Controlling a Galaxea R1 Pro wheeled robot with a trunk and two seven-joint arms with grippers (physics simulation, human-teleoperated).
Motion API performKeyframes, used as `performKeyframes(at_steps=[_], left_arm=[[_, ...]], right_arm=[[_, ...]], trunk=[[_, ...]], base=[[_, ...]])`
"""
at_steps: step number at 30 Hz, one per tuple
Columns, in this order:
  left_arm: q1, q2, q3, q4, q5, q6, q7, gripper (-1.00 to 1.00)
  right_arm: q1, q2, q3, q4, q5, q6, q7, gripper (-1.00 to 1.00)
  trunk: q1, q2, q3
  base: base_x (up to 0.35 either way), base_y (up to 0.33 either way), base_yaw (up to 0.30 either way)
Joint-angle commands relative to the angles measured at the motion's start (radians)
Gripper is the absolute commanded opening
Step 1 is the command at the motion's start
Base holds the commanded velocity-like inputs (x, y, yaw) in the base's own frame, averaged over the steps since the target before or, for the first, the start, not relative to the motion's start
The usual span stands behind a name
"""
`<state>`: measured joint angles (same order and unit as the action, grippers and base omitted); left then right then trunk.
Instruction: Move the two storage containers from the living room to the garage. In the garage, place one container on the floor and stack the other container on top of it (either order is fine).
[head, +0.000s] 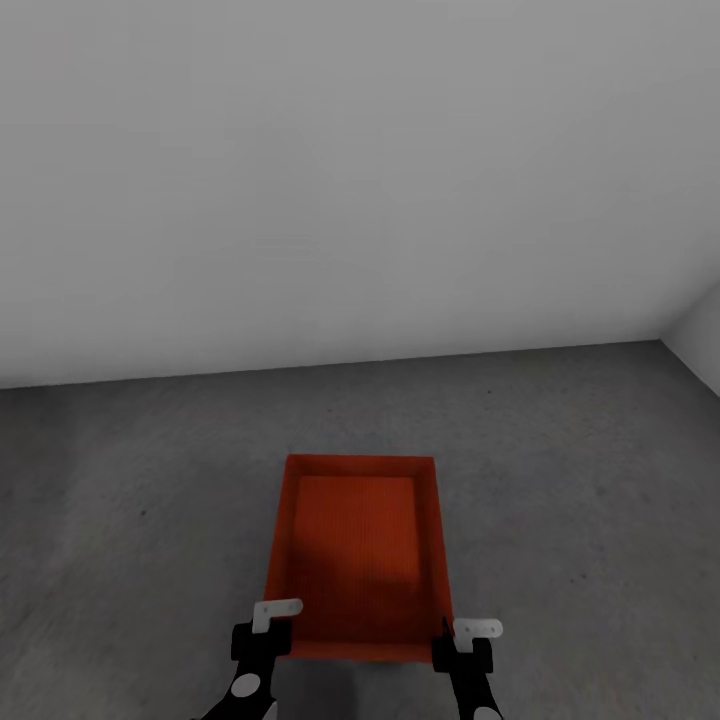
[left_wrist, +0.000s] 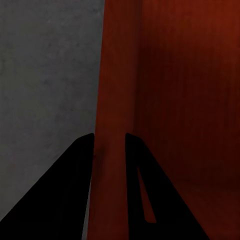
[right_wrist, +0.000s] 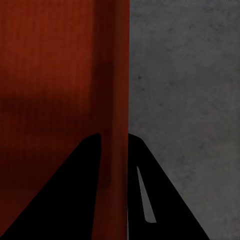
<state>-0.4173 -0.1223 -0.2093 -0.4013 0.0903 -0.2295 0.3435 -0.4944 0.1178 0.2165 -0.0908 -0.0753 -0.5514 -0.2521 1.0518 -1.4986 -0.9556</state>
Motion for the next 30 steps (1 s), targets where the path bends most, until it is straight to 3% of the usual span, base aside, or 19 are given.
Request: performKeyframes(at_steps=[1, 5, 16, 30], left_arm=[[0.000, 0.000, -0.005, 0.005, 0.034, -0.008, 0.014, -1.00], [0.000, 0.000, -0.005, 0.005, 0.034, -0.008, 0.014, -1.00], [0.000, 0.001, -0.005, 0.004, 0.034, -0.008, 0.014, -1.00], [0.000, 0.001, -0.005, 0.004, 0.034, -0.008, 0.014, -1.00]], right_arm=[[-0.001, 0.000, -0.006, -0.069, -0.027, -0.013, -0.007, -1.00], [-0.001, 0.000, -0.006, -0.069, -0.026, -0.014, -0.007, -1.00], [-0.001, 0.000, -0.006, -0.069, -0.026, -0.015, -0.007, -1.00], [-0.001, 0.000, -0.006, -0.069, -0.026, -0.014, -0.007, -1.00]], trunk=[[0.000, 0.000, -0.001], [0.000, 0.000, -0.001], [0.042, -0.077, -0.035], [0.042, -0.077, -0.035]], base=[[0.000, 0.000, 0.000], [0.000, 0.000, 0.000], [0.000, 0.000, 0.000], [0.000, 0.000, 0.000]])
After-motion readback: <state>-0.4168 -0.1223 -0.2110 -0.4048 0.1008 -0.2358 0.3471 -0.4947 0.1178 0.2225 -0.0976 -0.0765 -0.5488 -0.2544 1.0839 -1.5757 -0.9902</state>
